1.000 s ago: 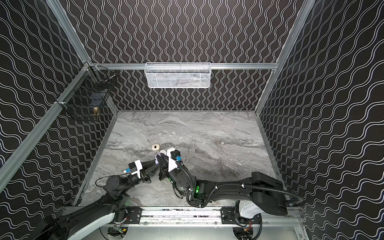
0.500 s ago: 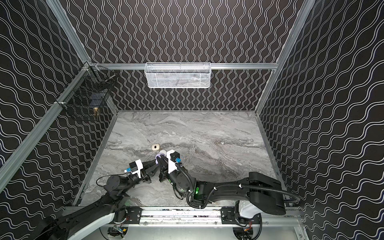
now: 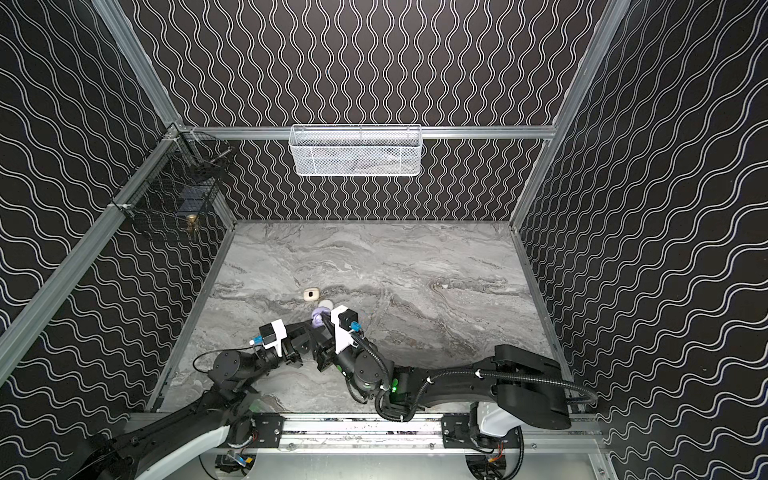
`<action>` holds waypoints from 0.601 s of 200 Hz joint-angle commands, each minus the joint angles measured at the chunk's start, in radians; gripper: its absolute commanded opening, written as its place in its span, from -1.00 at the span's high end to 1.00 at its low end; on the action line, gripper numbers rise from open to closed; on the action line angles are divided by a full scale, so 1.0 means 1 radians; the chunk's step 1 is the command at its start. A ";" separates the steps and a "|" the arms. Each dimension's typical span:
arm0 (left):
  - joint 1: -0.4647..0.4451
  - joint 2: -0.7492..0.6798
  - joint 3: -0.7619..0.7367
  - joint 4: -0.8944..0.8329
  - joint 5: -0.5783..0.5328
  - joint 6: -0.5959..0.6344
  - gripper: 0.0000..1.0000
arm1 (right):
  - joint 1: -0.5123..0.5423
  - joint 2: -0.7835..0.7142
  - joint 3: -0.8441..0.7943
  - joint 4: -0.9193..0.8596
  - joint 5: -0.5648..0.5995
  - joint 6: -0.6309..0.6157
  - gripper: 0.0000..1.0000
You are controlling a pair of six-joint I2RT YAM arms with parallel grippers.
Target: Insert the wireless bluetooth earbuds into the charging case
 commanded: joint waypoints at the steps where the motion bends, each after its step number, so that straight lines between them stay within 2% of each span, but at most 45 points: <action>1: -0.001 0.002 -0.040 0.096 0.007 0.005 1.00 | -0.001 -0.057 -0.022 -0.036 0.021 -0.006 -0.02; 48: -0.001 0.015 -0.036 0.096 0.026 0.025 1.00 | 0.000 -0.237 -0.030 -0.199 0.100 -0.003 0.00; 76: -0.002 0.033 -0.026 0.096 0.069 0.046 1.00 | -0.027 -0.269 0.101 -0.482 0.152 0.038 0.02; 92: -0.007 0.053 -0.012 0.104 0.114 0.056 1.00 | -0.104 -0.232 0.215 -0.705 0.077 0.114 0.03; 120: -0.030 0.108 0.025 0.116 0.222 0.076 1.00 | -0.296 -0.102 0.394 -0.976 -0.206 0.191 0.16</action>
